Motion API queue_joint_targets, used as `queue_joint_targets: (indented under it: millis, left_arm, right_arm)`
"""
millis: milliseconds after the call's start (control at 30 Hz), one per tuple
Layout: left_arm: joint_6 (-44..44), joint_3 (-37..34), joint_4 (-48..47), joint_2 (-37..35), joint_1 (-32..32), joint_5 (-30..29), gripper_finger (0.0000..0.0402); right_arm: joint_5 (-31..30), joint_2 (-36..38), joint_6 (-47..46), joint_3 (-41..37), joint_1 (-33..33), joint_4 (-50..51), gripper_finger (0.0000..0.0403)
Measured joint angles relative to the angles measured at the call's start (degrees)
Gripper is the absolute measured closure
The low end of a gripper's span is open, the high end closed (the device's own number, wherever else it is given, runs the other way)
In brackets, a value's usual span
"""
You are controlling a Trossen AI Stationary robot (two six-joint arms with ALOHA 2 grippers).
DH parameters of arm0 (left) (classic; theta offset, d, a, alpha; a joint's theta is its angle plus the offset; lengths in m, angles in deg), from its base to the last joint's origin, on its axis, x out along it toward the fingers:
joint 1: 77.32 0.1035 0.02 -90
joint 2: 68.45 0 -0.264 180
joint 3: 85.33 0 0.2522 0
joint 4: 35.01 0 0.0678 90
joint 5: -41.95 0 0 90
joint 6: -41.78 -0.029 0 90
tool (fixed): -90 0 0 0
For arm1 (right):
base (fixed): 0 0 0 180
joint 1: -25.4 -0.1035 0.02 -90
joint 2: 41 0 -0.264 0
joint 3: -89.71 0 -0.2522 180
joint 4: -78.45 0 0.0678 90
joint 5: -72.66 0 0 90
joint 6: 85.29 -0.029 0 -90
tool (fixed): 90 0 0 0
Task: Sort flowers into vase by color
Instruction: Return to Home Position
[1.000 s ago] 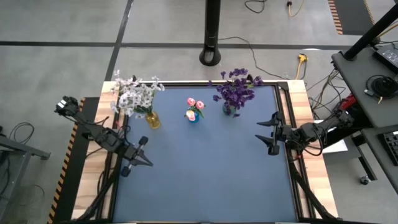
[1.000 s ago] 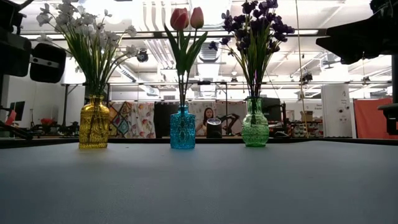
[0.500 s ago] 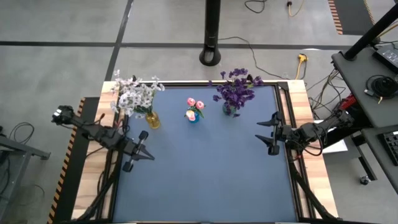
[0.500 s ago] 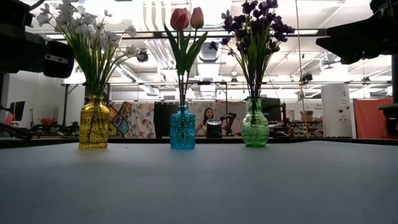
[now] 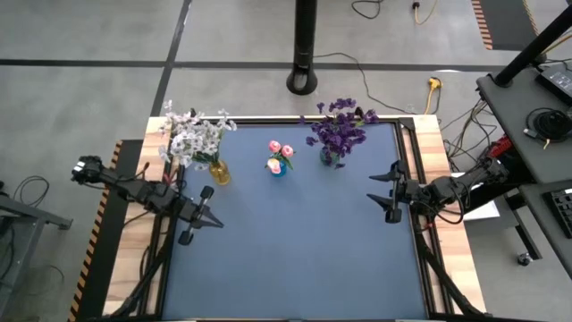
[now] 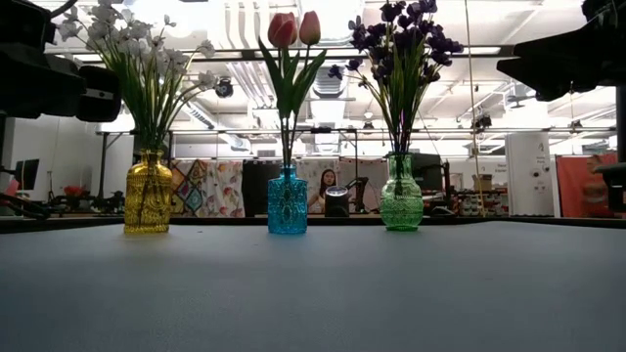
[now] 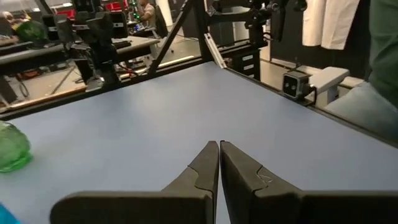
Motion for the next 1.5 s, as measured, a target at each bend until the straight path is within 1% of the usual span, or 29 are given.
queue_joint_targets:
  millis: [200,333,433,733,967,1033,1133,1500]
  left_arm:
    - [-1.35,-0.02,-0.02,-2.26,3.24,0.01,0.0402]
    - [-1.19,-0.04,0.0,-5.87,5.38,0.01,0.0402]
    - [0.6,-0.04,-0.02,-9.18,6.15,0.04,0.0402]
    - [3.01,-0.07,-0.02,-9.2,5.62,0.33,0.0402]
    - [3.9,-0.09,-0.02,-9.2,13.49,0.13,0.0402]
    - [6.42,-0.09,-0.02,-9.2,15.01,0.14,0.0402]
    - [9.02,-0.09,-0.04,-9.2,14.95,0.28,0.0402]
    - [7.73,-0.11,0.09,-9.18,14.77,0.25,0.0402]
  right_arm:
    - [0.0,0.0,0.0,0.0,0.0,0.0,0.0151]
    - [0.0,0.0,0.0,0.0,0.0,-0.01,0.0155]
    - [0.0,0.0,0.0,0.0,0.0,0.0,0.0156]
    - [-0.01,-0.02,0.0,0.0,0.0,0.24,0.0145]
    - [-0.02,0.0,0.0,0.0,0.0,0.22,0.0149]
    - [-0.02,-0.02,0.0,0.0,0.0,0.24,0.0151]
    - [-0.02,0.0,0.0,0.0,0.0,0.23,0.0151]
    - [-0.02,0.0,0.0,0.0,0.0,0.22,0.0143]
